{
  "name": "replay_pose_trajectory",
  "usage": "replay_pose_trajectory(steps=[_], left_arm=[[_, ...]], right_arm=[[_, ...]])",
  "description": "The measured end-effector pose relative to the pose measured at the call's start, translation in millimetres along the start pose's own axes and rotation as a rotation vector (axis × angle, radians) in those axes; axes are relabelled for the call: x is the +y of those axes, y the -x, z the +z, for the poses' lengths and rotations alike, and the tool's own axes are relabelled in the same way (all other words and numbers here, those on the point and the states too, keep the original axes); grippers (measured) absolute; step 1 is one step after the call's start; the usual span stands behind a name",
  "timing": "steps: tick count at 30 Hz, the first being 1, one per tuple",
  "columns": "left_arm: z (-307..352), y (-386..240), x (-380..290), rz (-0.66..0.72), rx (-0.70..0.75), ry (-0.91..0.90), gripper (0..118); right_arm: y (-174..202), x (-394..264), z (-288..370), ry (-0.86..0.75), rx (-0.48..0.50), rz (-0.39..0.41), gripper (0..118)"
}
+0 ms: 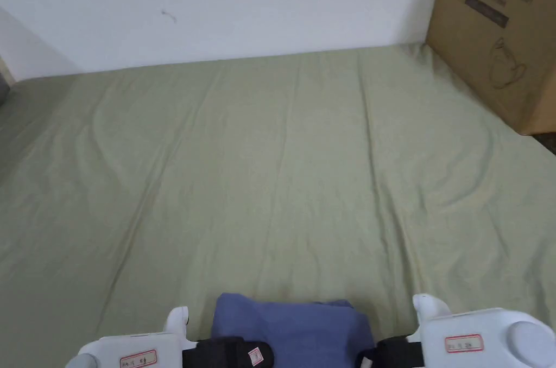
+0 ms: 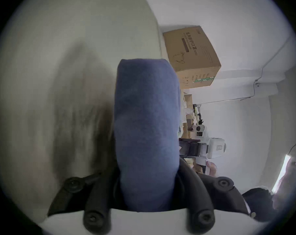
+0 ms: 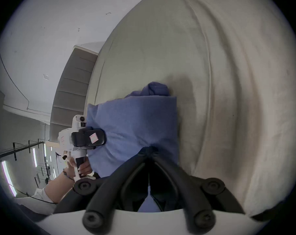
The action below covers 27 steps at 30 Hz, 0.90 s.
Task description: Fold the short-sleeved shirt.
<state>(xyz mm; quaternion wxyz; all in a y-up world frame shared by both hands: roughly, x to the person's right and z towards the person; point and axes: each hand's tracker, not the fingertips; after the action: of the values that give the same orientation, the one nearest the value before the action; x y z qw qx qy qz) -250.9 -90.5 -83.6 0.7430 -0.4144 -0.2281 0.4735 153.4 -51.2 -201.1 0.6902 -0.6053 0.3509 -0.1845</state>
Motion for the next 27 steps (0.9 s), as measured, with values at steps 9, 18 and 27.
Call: replay_pose_trajectory(steps=[9, 18, 27], left_arm=[[179.4, -39.1, 48.7, -0.216, 0.477, -0.148, 22], [278.3, -8.2, 98.6, -0.222, 1.017, -0.15, 24], [267.9, 1.1, 96.4, -0.507, 1.627, -0.172, 112]], right_arm=[[58.3, -6.6, 43.0, -0.074, -0.055, 0.198, 0], [70.1, -7.1, 45.7, -0.088, -0.085, 0.208, 0], [75.0, -6.9, 42.5, -0.083, -0.108, 0.213, 0]])
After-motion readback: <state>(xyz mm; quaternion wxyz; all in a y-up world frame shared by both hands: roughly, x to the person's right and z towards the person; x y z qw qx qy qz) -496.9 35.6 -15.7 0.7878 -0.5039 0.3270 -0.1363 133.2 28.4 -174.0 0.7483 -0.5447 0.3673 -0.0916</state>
